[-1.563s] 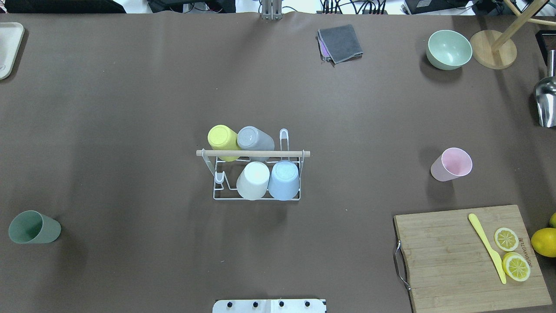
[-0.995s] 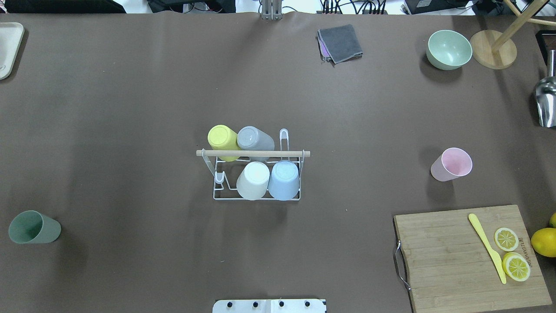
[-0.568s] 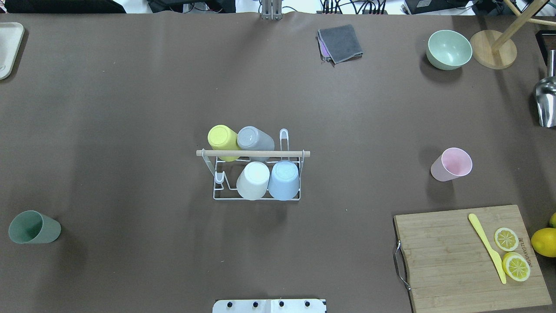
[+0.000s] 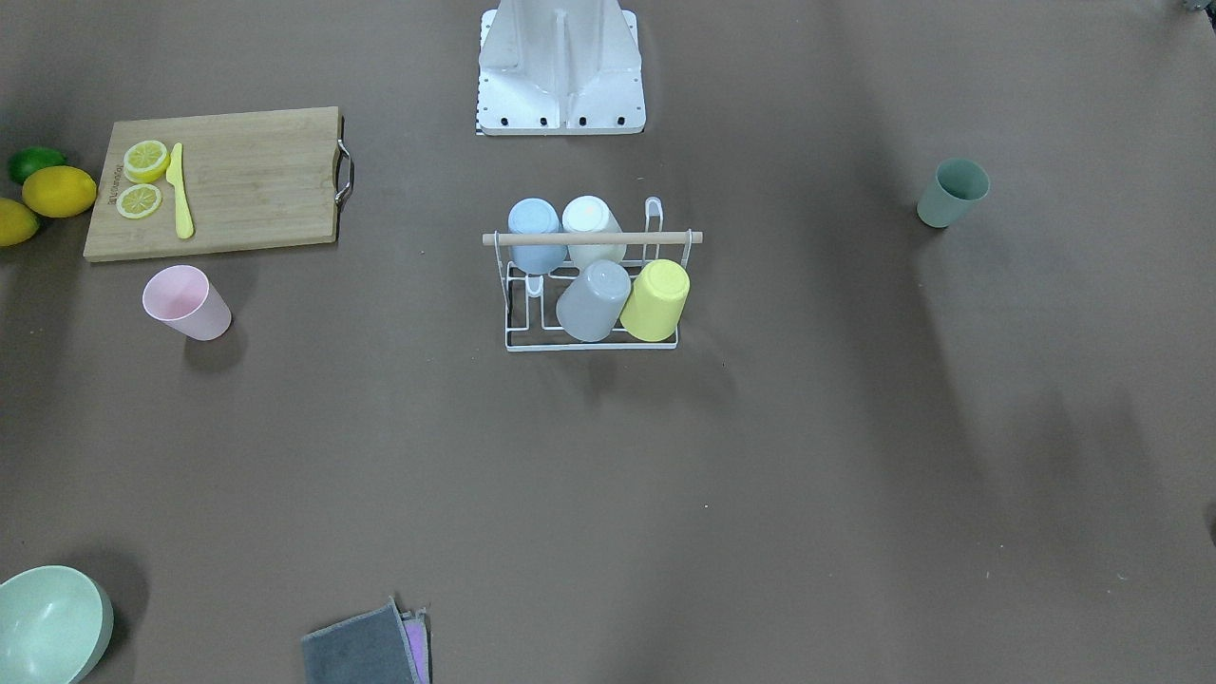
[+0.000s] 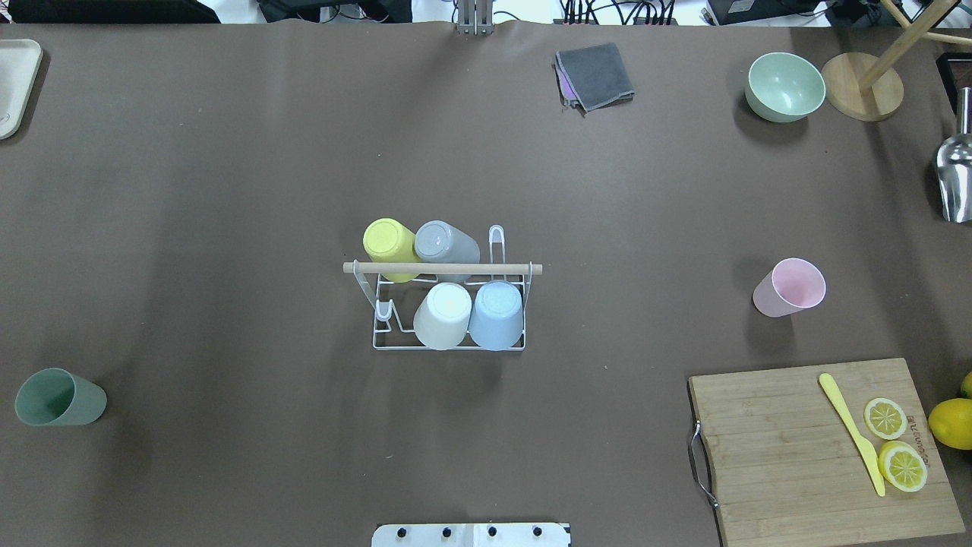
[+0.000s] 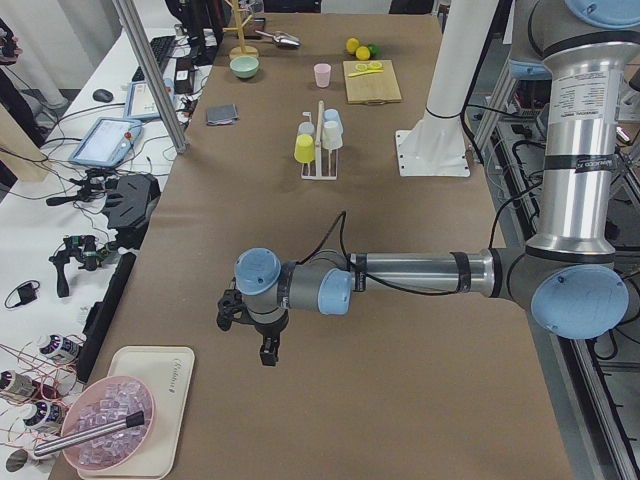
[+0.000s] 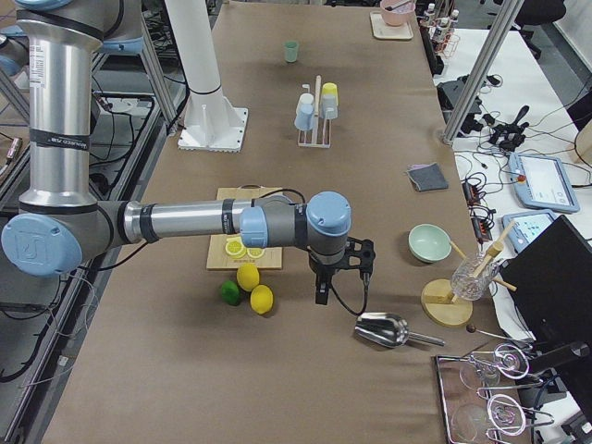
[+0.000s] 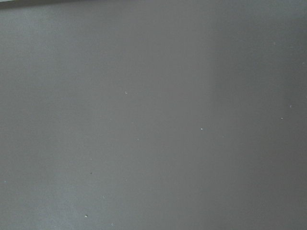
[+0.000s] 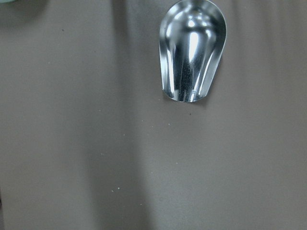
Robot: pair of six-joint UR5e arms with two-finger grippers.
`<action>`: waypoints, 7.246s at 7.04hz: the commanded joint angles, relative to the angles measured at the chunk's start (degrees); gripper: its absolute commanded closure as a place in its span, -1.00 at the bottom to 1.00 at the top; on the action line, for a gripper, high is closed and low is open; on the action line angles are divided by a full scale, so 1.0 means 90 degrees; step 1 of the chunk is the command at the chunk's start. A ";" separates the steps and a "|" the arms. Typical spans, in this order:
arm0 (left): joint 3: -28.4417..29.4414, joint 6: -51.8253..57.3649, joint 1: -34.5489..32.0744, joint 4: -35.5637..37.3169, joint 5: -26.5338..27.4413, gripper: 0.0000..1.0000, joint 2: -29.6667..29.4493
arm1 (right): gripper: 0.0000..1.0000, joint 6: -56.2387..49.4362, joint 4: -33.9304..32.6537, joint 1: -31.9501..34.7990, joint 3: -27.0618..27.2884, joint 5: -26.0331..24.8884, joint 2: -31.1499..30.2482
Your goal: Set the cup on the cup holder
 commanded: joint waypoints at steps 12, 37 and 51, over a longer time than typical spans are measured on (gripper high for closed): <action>0.1337 -0.0236 0.0108 0.2452 0.0040 -0.97 -0.3378 | -0.91 0.0203 -0.2239 -0.2600 -0.2820 0.0826 0.3312; -0.0301 -0.0870 0.3994 0.5637 0.0831 -0.97 -0.2426 | -0.29 -0.1496 -0.4280 -0.3755 -0.3966 0.1178 0.3920; -0.0448 -0.0870 0.4678 0.5647 0.0792 -0.97 -0.1927 | 0.31 -0.2707 -0.3697 -0.2008 -0.3117 0.2250 0.3852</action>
